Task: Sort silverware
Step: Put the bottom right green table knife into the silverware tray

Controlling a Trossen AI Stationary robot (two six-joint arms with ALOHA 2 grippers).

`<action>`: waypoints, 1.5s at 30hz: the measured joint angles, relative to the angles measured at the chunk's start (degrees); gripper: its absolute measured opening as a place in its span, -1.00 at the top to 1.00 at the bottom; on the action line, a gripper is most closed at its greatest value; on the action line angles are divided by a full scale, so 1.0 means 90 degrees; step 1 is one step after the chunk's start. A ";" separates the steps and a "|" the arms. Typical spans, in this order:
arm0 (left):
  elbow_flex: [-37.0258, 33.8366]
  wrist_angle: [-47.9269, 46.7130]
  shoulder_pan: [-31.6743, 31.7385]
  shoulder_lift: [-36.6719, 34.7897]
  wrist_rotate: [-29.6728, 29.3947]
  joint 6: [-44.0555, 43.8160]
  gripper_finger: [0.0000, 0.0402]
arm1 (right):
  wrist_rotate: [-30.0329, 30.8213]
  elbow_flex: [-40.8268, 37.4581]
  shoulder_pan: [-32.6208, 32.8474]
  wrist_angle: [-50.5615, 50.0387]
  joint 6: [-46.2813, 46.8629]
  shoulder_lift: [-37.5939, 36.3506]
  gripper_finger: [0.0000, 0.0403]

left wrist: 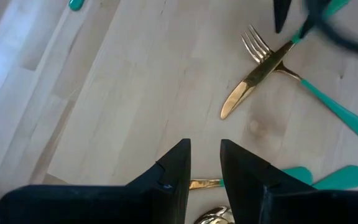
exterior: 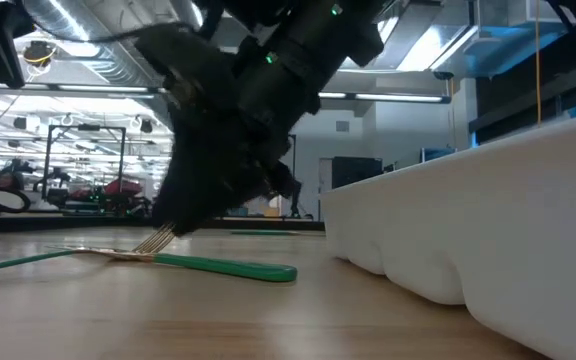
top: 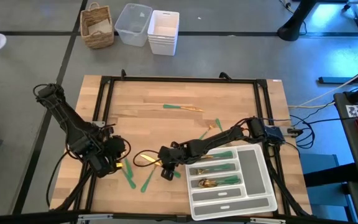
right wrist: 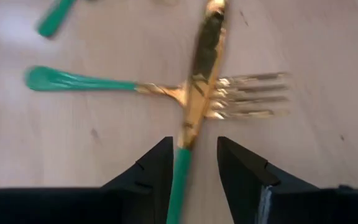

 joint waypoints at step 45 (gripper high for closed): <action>0.0000 0.0009 0.0000 0.0000 -0.0006 0.0000 0.59 | 0.0236 0.0341 0.0182 -0.0587 -0.0180 0.0495 0.37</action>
